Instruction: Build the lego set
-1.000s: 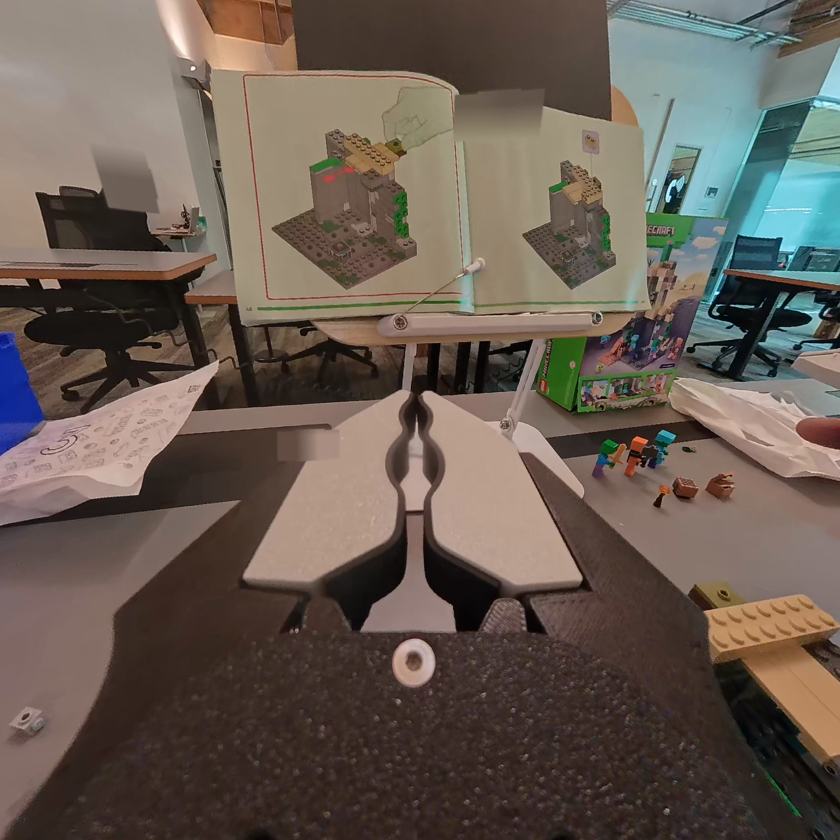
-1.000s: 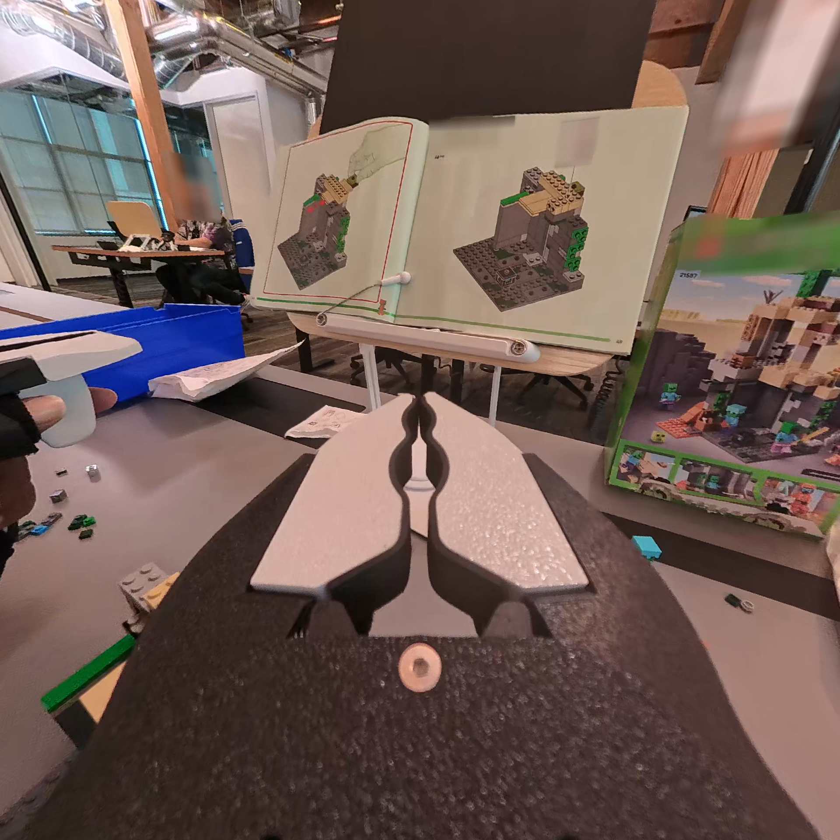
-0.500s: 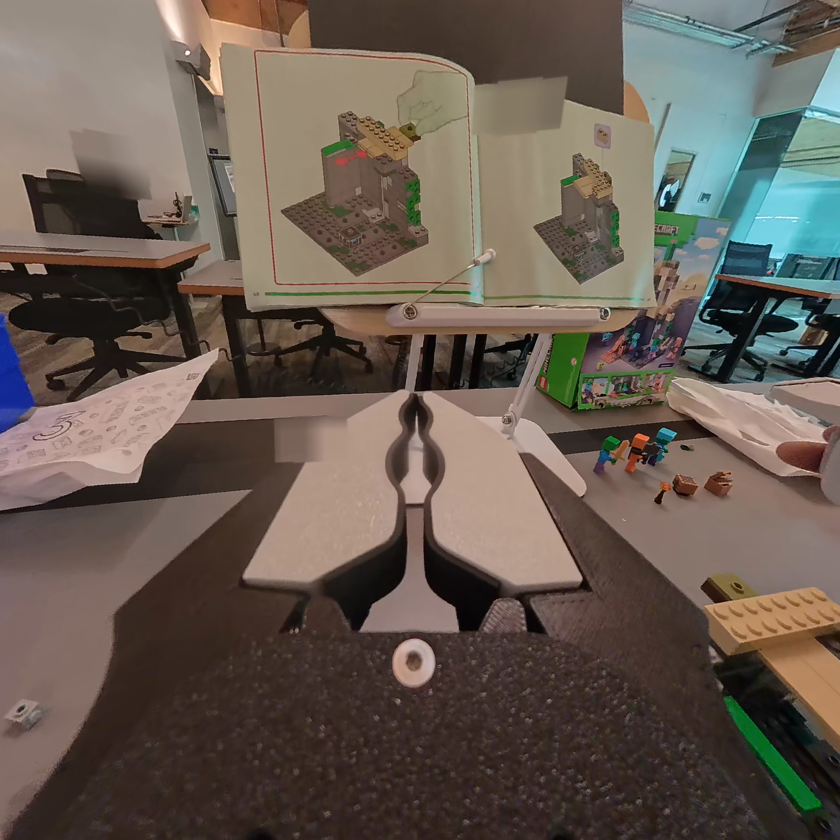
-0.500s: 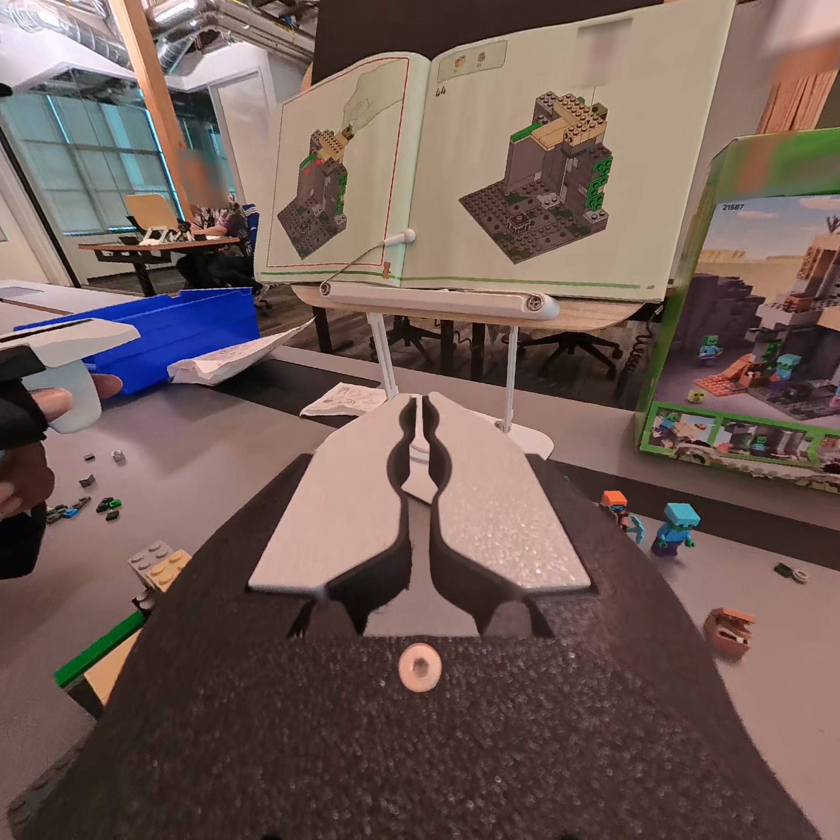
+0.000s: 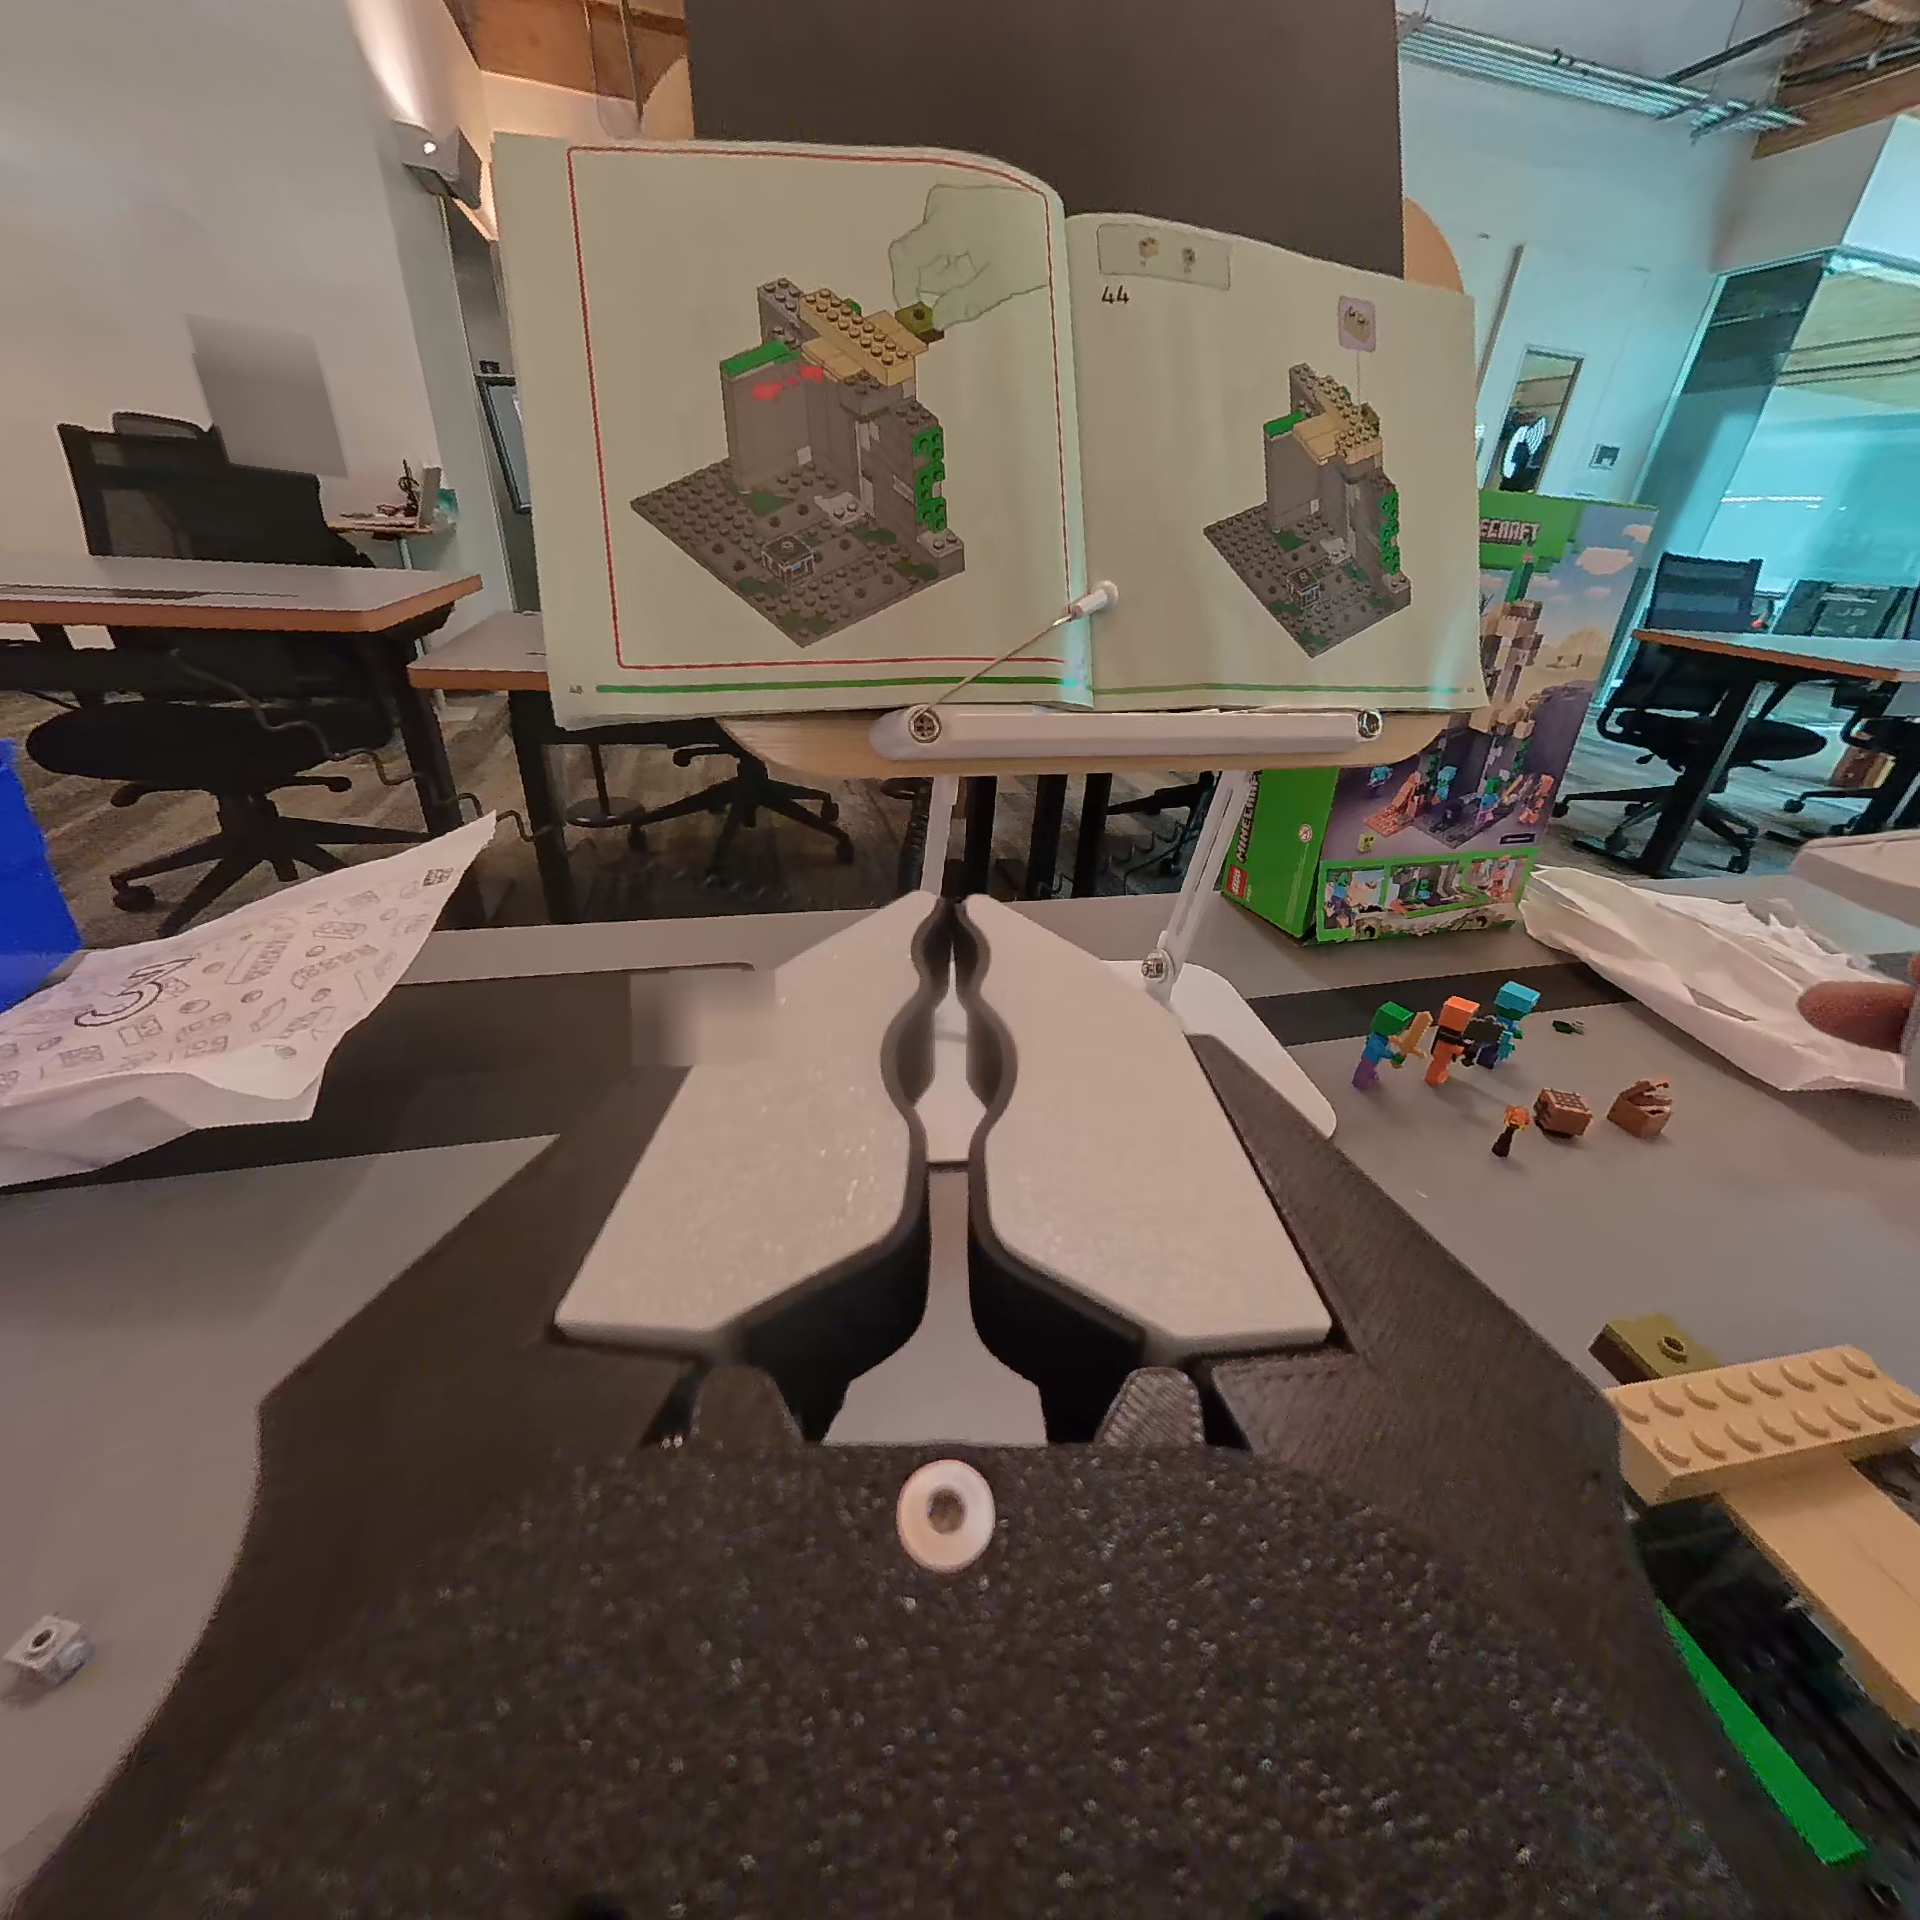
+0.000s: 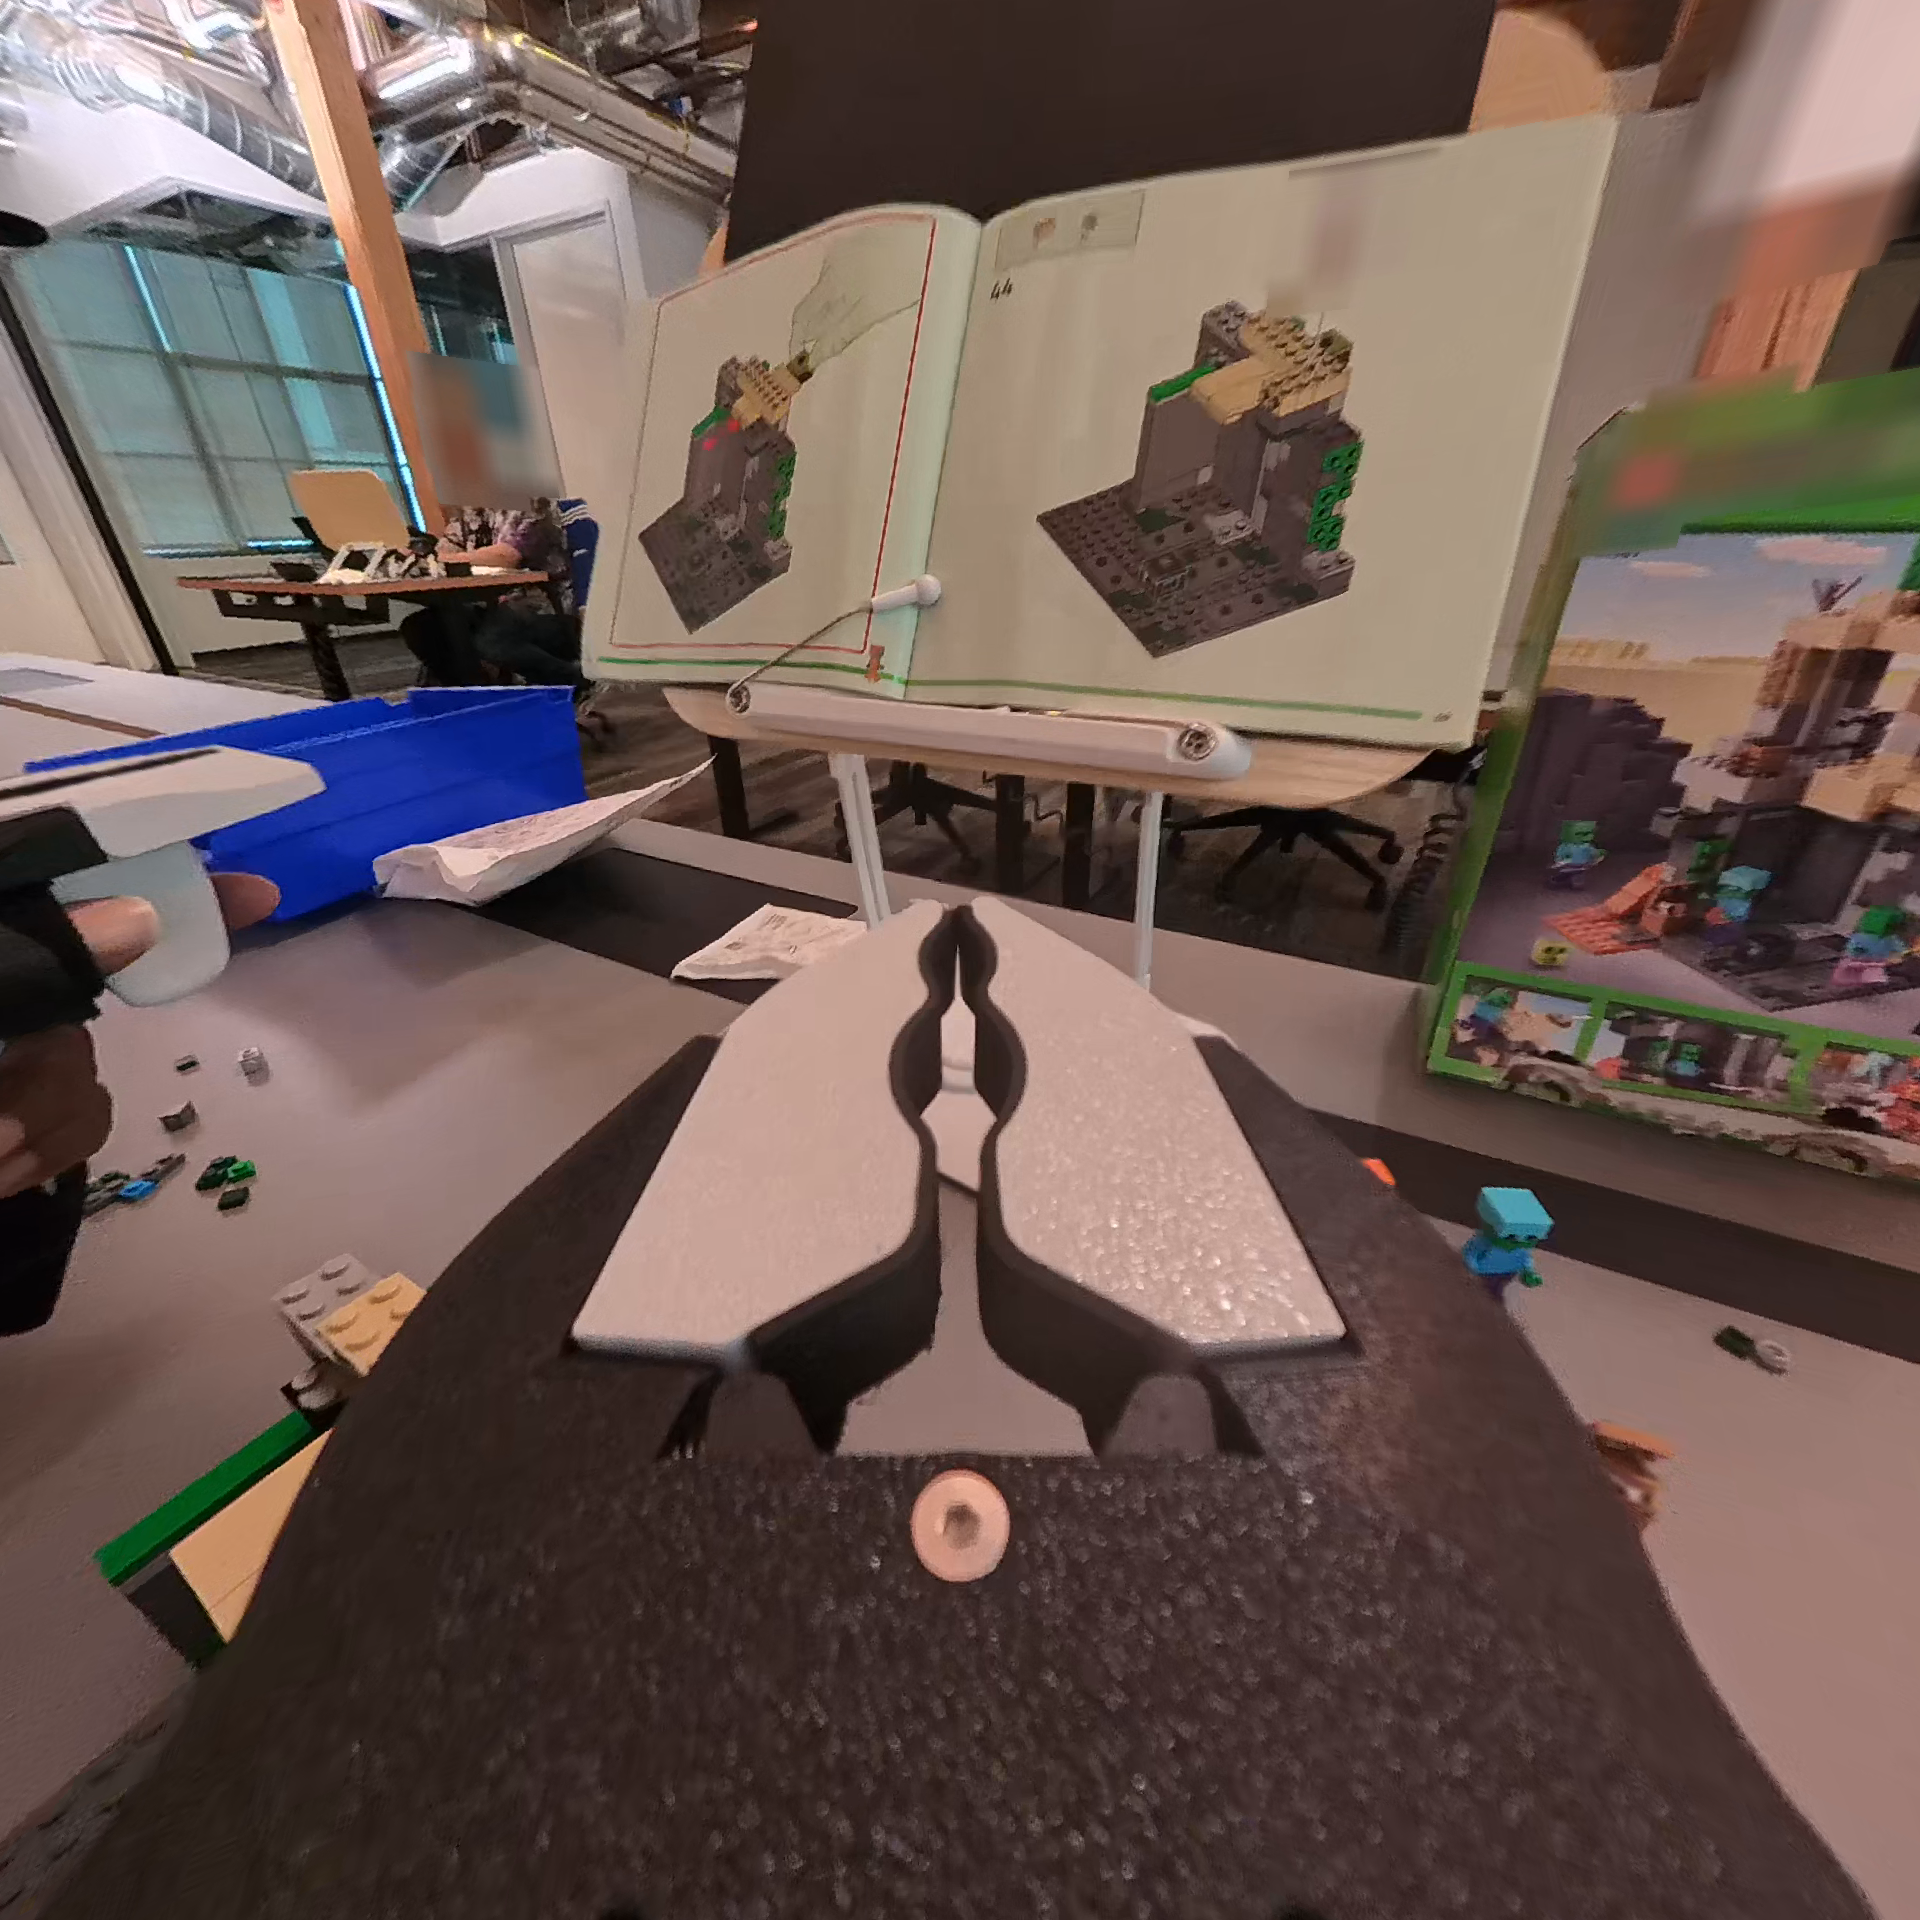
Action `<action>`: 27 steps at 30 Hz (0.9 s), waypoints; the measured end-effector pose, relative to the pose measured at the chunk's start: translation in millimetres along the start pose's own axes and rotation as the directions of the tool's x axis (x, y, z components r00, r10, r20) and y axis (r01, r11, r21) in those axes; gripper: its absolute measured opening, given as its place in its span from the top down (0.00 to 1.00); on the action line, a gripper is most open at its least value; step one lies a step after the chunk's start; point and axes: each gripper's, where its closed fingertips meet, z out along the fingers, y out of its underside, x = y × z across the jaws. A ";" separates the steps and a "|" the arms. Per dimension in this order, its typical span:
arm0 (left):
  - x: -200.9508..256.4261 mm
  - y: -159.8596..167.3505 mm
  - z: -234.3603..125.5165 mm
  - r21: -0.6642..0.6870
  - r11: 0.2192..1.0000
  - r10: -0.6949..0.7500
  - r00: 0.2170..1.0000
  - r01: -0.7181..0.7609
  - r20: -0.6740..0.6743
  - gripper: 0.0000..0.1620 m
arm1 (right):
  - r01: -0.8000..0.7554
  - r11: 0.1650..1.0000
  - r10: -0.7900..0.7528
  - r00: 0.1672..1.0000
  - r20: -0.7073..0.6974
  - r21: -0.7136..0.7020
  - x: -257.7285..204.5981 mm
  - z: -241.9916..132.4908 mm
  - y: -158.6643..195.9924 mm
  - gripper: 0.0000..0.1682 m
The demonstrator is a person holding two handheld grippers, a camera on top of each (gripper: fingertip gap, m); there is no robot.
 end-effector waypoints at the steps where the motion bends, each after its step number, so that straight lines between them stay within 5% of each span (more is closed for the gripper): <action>1: 0.6 -0.6 0.0 0.004 1.000 -0.002 1.000 0.002 0.000 1.00 | 0.006 1.000 -0.006 1.000 -0.013 0.011 2.2 -1.2 -3.6 1.00; 27: 10.5 -17.9 -6.8 0.063 0.997 0.055 0.999 -0.054 0.000 1.00 | 0.057 0.997 -0.053 0.997 -0.053 0.061 -6.3 -2.9 -22.9 1.00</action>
